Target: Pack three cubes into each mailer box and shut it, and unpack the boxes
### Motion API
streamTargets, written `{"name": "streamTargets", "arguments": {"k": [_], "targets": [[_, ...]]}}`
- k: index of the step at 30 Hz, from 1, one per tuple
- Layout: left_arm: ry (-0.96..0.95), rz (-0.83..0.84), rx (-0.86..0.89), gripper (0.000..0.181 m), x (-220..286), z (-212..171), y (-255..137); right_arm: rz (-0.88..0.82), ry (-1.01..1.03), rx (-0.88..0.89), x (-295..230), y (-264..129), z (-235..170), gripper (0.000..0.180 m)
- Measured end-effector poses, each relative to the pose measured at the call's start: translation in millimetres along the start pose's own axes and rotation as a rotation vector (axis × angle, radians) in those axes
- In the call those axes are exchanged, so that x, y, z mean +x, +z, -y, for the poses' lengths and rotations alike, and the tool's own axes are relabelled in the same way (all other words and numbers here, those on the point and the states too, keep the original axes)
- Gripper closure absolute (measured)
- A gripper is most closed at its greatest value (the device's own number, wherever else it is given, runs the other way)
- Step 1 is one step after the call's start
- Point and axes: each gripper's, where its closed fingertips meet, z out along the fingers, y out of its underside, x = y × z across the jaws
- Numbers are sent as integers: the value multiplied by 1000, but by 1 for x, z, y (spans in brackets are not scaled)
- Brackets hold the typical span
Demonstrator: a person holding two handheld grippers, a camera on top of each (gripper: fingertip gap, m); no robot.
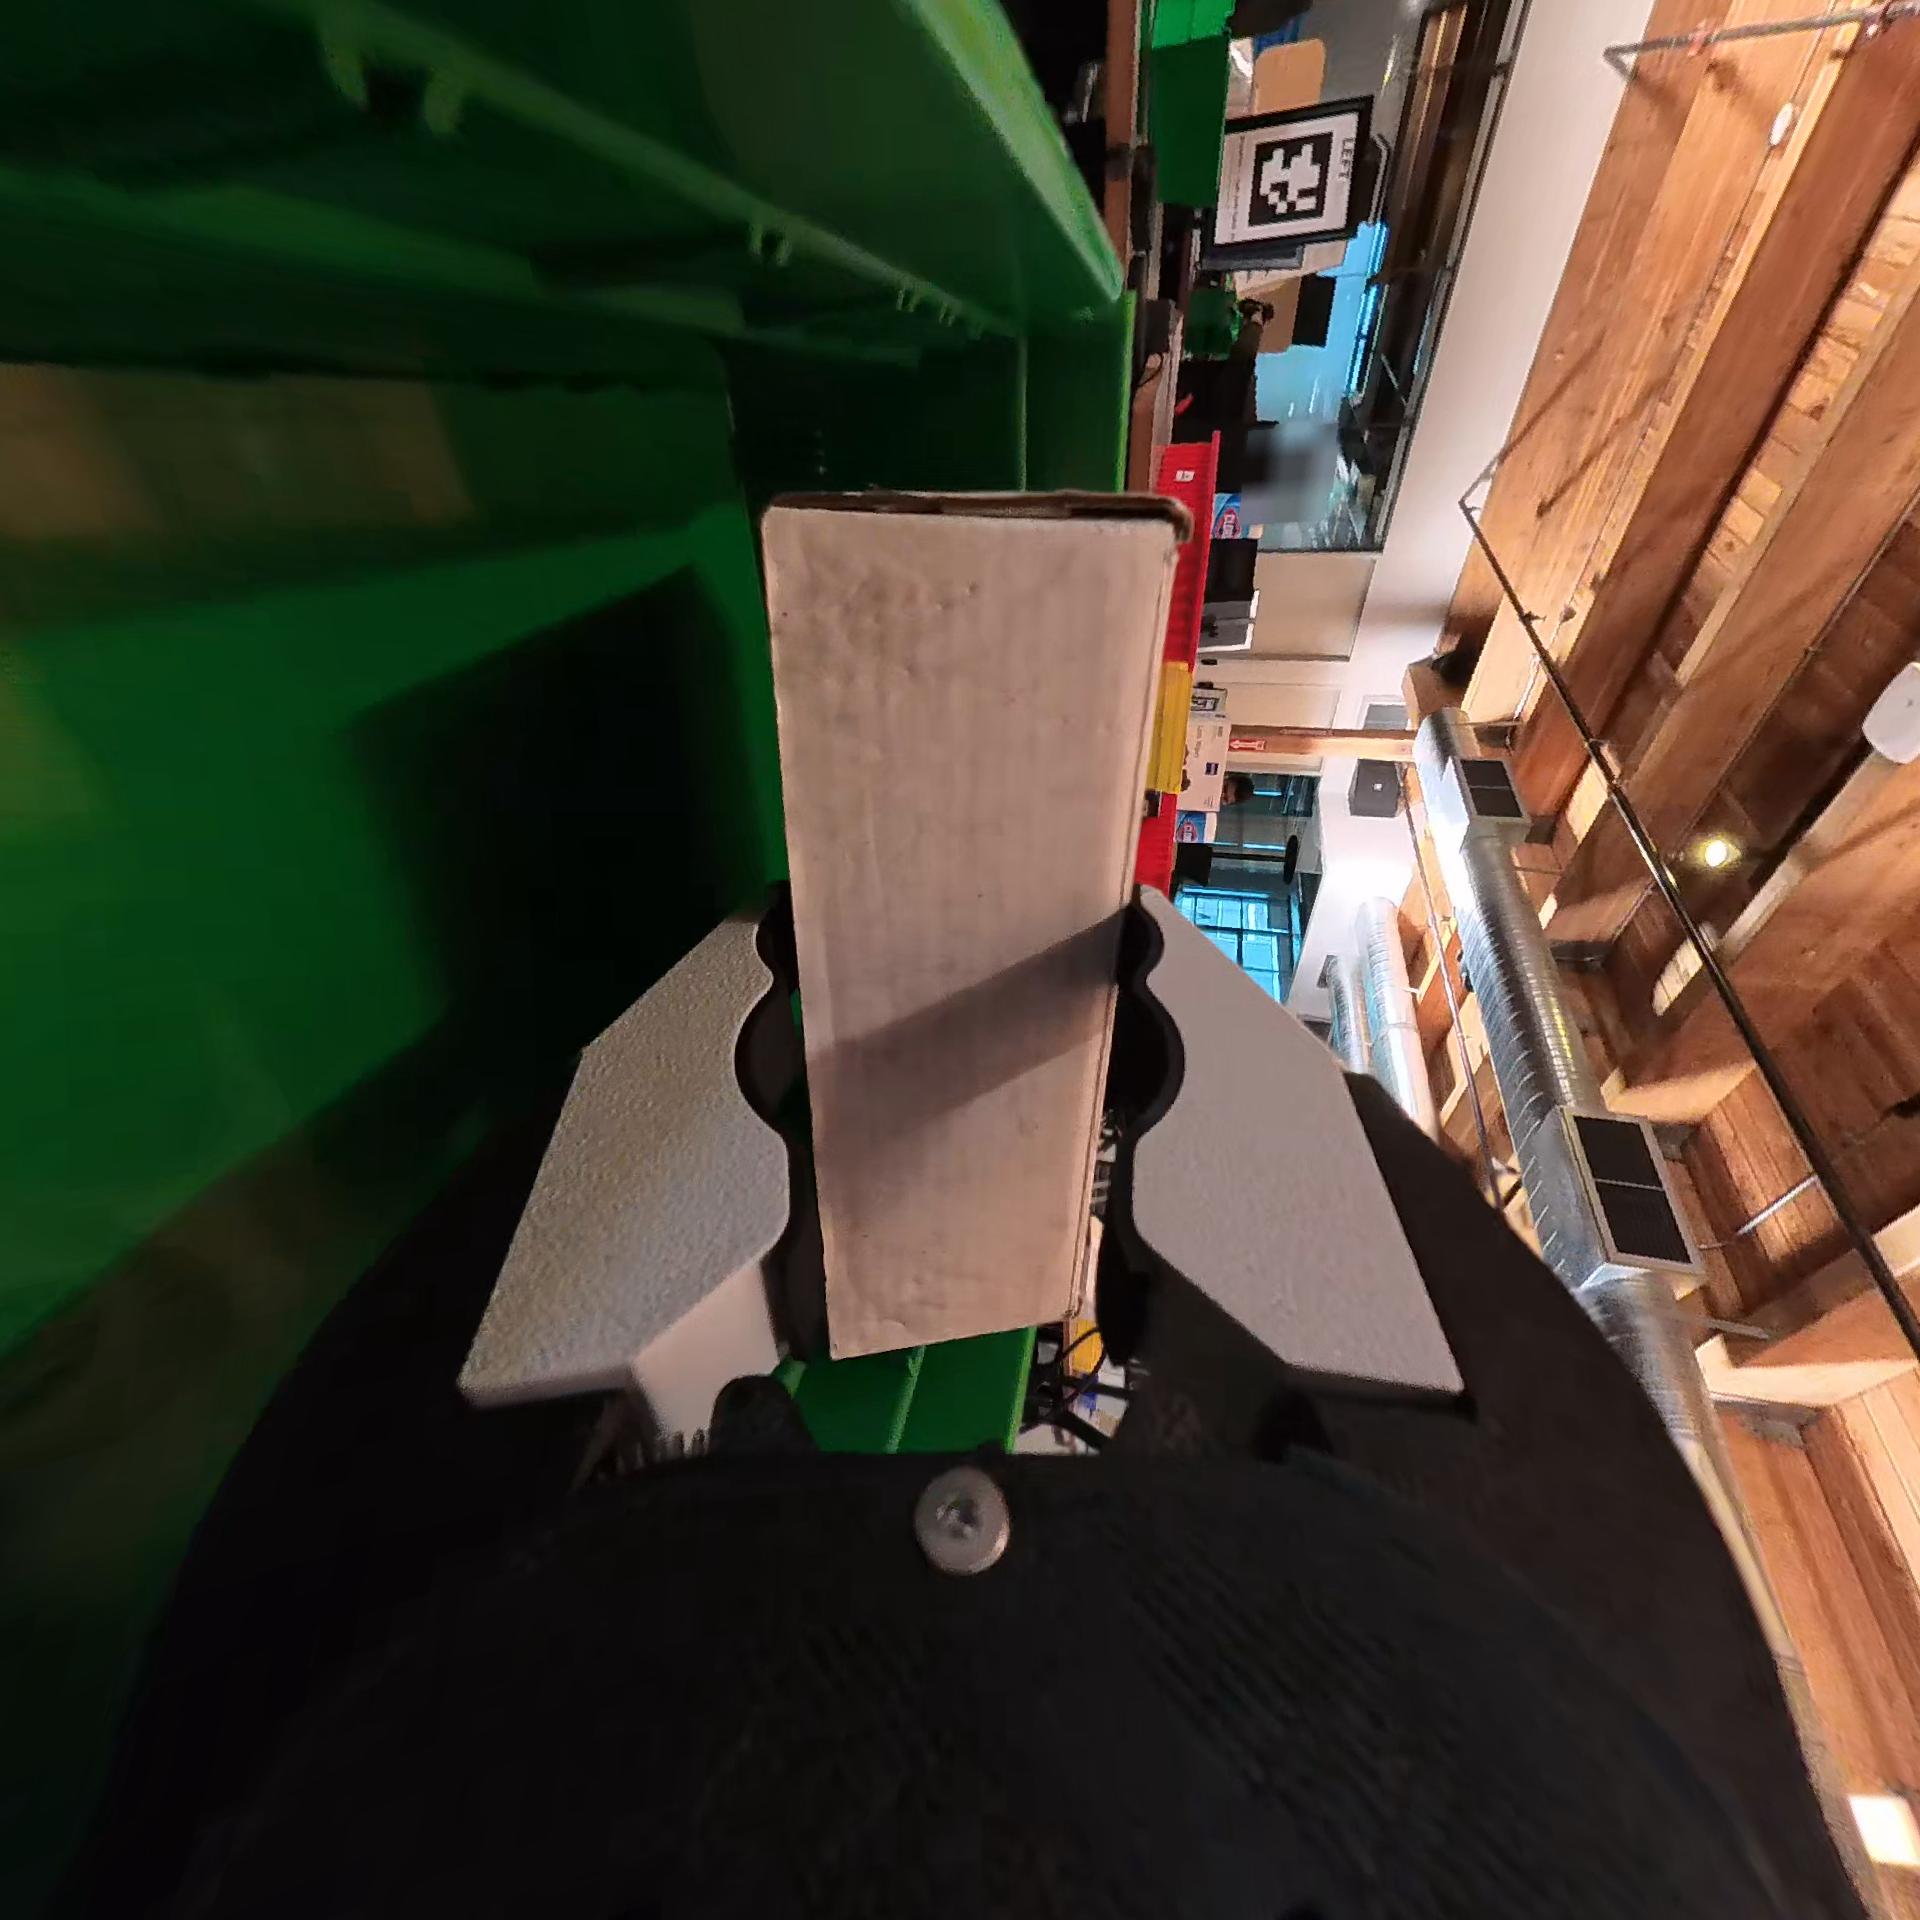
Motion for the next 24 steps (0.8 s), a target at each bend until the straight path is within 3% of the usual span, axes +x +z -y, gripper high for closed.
{"name": "streamTargets", "arguments": {"k": [10,24], "targets": [[-24,-46,3,118,11,1,5,49,46,28,-16,15,-2,119],[-37,-43,-11,118,10,-6,-6,160,-87,107,-44,21,2,116]]}}
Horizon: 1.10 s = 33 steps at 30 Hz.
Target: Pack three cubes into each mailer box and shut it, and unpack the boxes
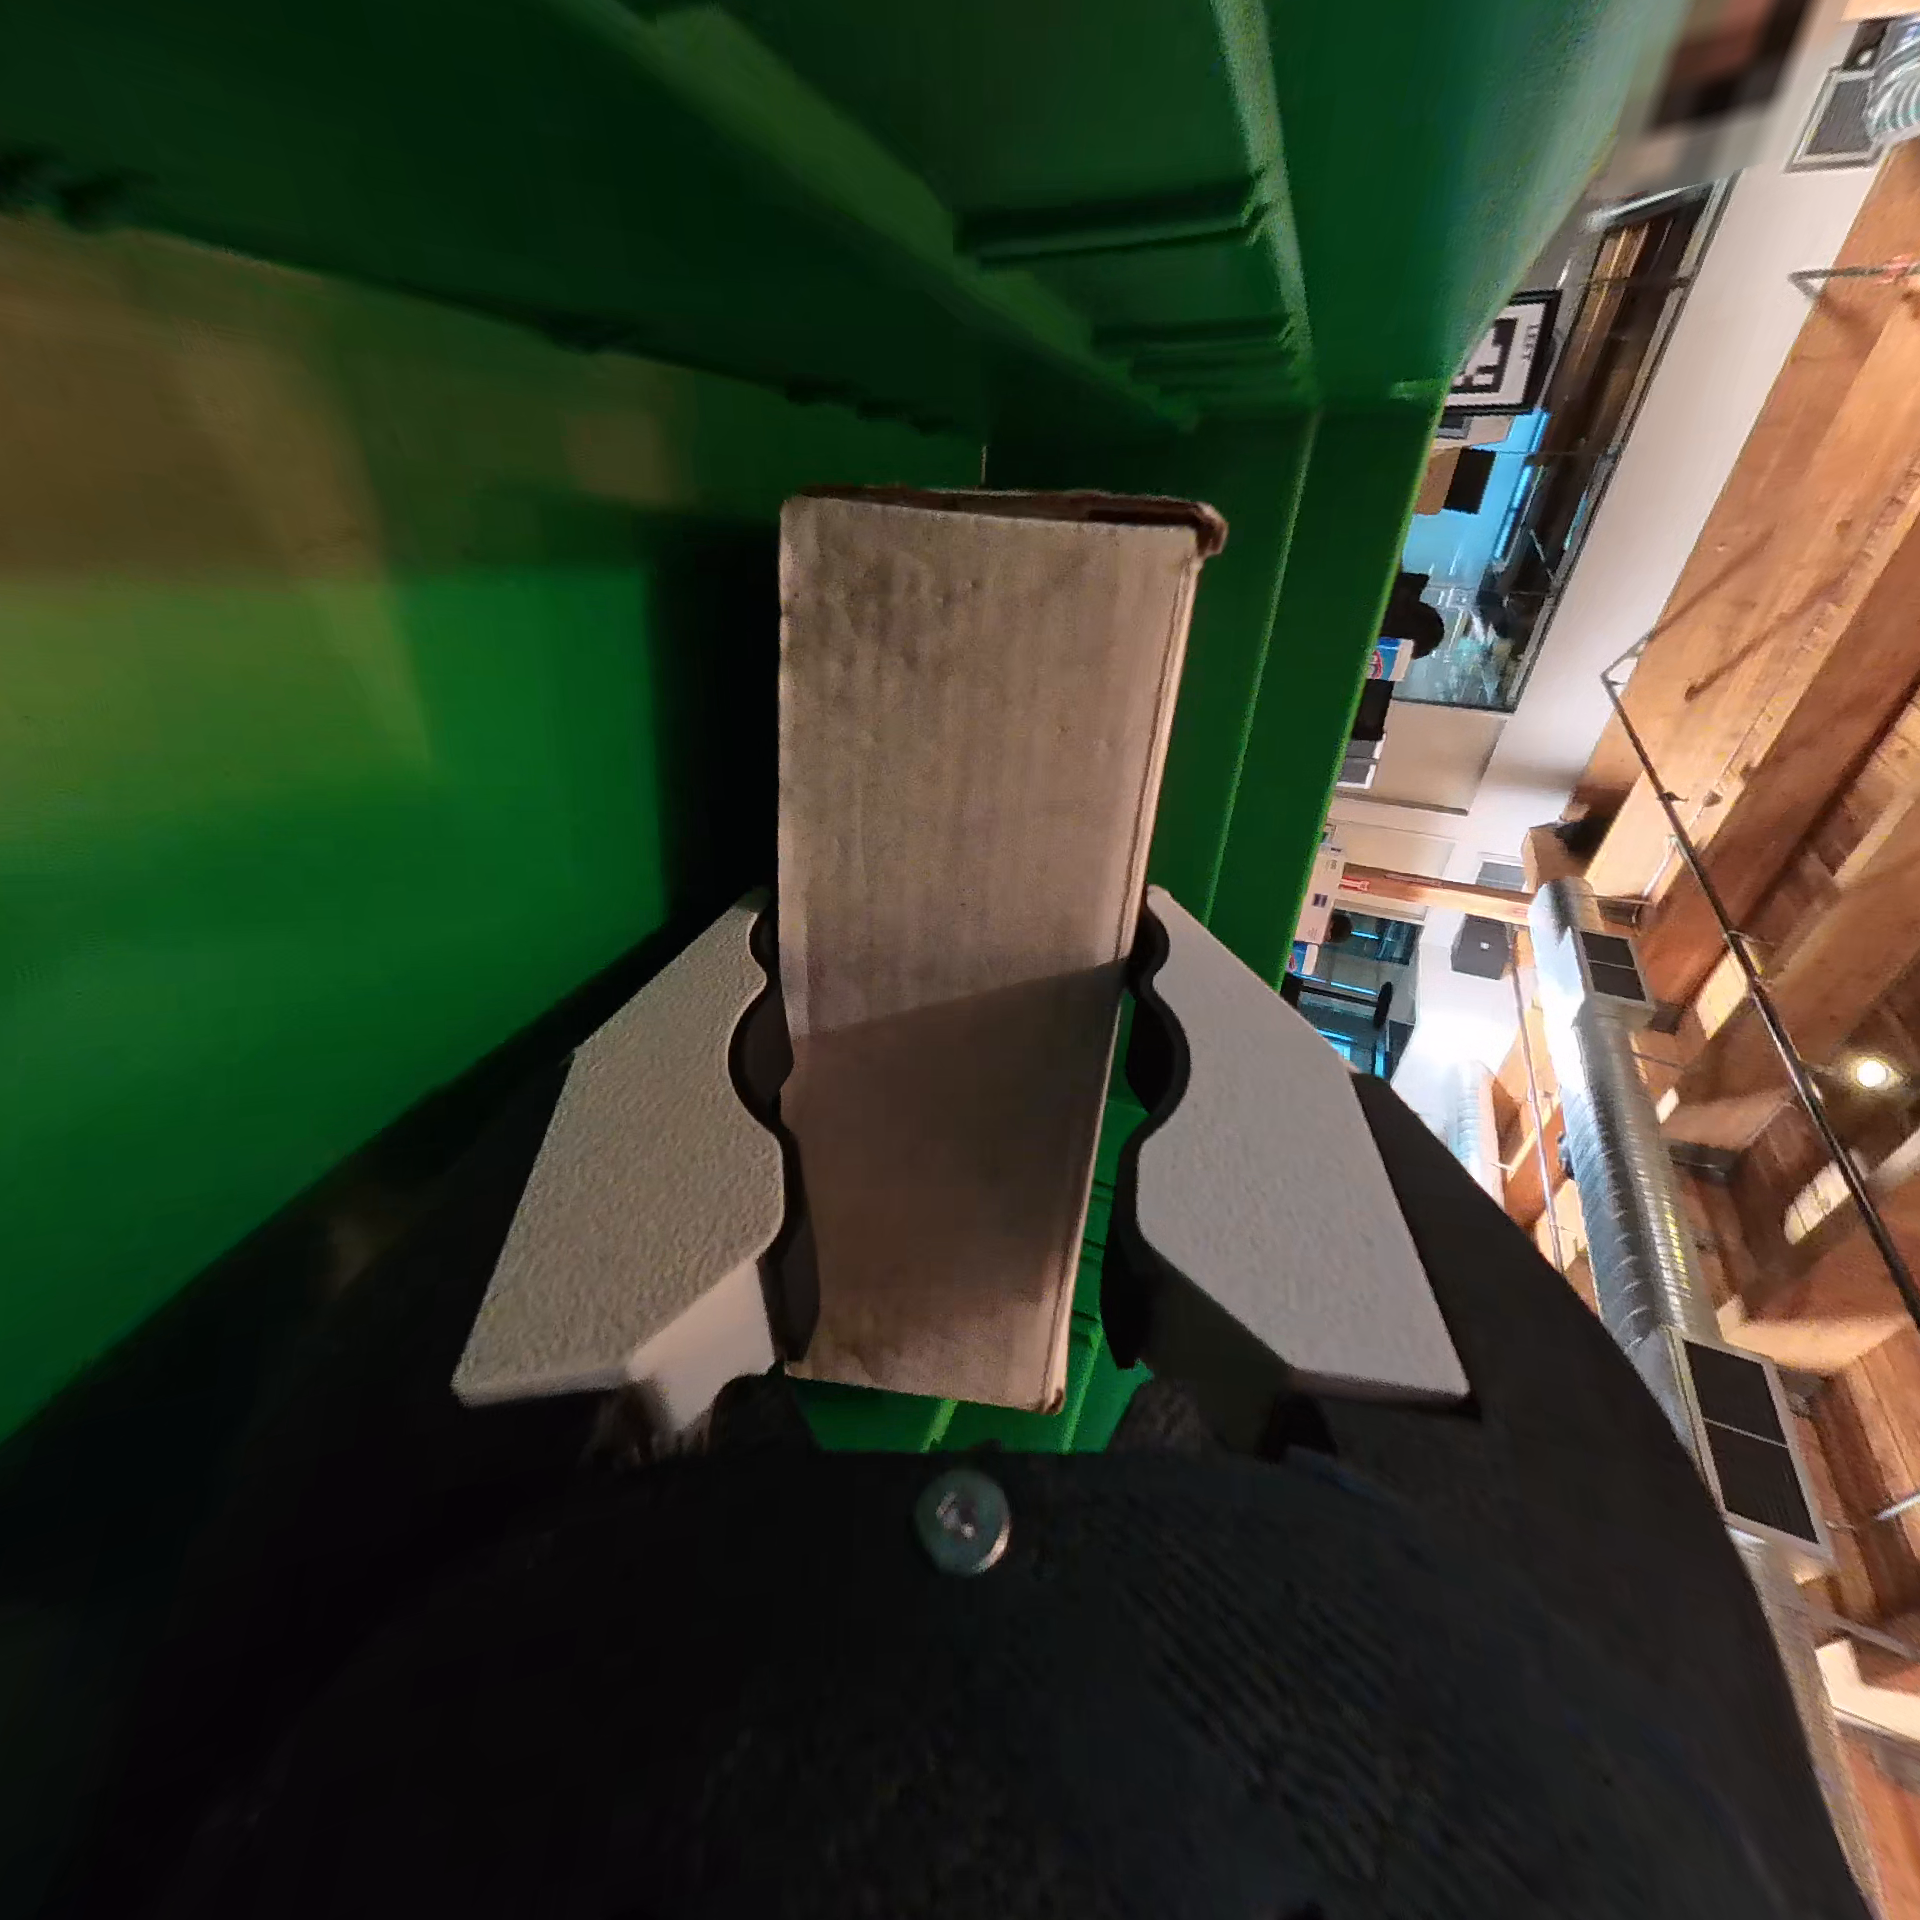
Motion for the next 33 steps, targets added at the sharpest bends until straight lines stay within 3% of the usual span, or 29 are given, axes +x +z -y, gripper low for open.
{"name": "streamTargets", "arguments": {"k": [6,7,10,12,17,20,23,28,33], "targets": [[-13,9,17,118,-8,2,-7,28,17,15,-2,-3,-2,116],[-14,17,20,117,-13,4,-10,46,55,31,-1,-6,-1,112],[14,55,22,116,-34,9,-27,56,253,128,17,-21,9,71],[71,105,8,112,-62,16,-43,95,385,190,27,-36,15,72],[331,244,-130,70,-175,47,-82,167,483,283,42,-95,23,68],[564,273,-315,53,-251,63,-88,174,595,361,50,-143,44,57],[684,273,-519,41,-322,73,-79,204,633,465,37,-193,87,54],[650,62,-690,58,-381,71,-35,320,671,648,-14,-266,161,51],[692,5,-771,57,-424,62,1,421,729,719,-52,-306,198,50]]}}
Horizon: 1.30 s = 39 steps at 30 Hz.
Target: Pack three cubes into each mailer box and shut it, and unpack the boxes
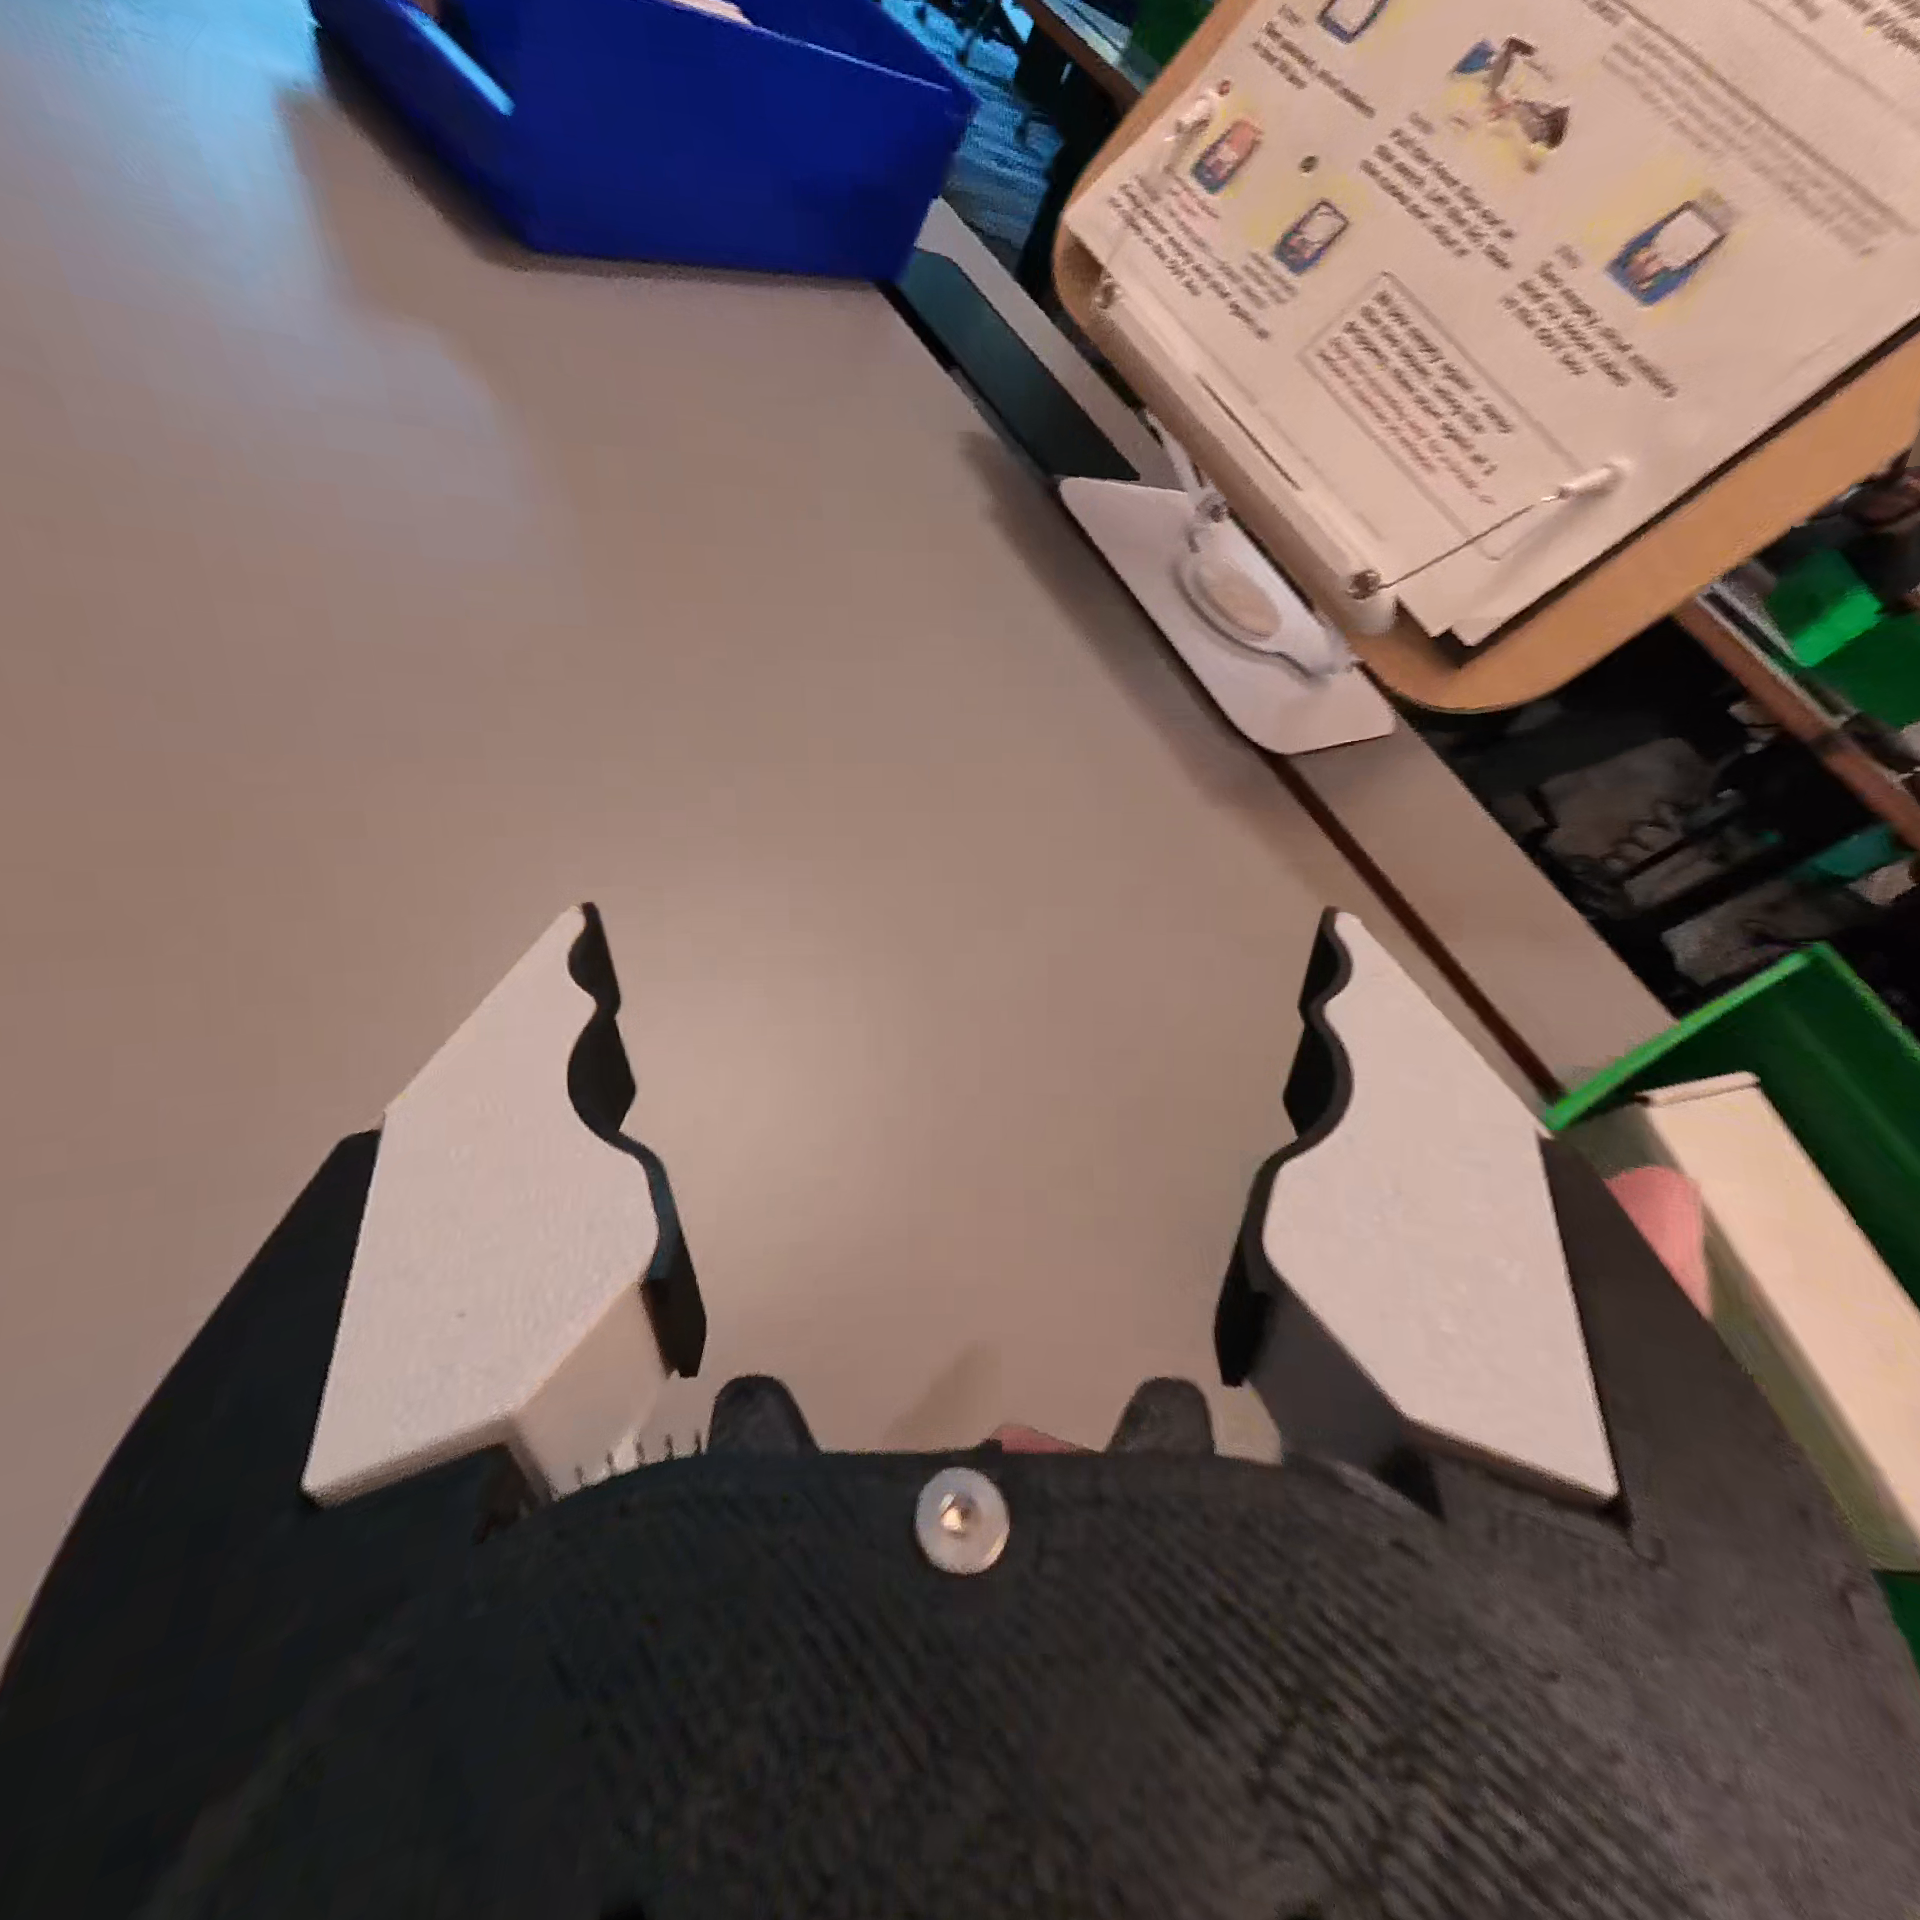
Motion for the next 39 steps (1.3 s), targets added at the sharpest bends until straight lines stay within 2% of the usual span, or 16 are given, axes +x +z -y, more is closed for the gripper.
{"name": "streamTargets", "arguments": {"k": [6,12,15,26,29,32,36,39], "targets": [[13,-158,-98,54,1,-14,31,39,108,39,-28,-4,4,52],[49,-216,-141,60,0,-28,58,41,140,77,-35,4,12,52],[42,-220,-167,58,-3,-35,71,24,139,101,-37,11,20,52],[51,-213,-217,60,2,-36,68,66,115,141,-67,24,34,55],[79,-206,-225,60,11,-32,55,67,98,142,-70,21,35,55],[106,-170,-252,60,11,-27,27,73,104,166,-71,16,41,56],[94,-133,-212,60,18,0,-40,28,44,155,-65,13,45,57],[79,-153,-156,60,43,34,-99,-32,-10,179,-62,17,55,60]]}}
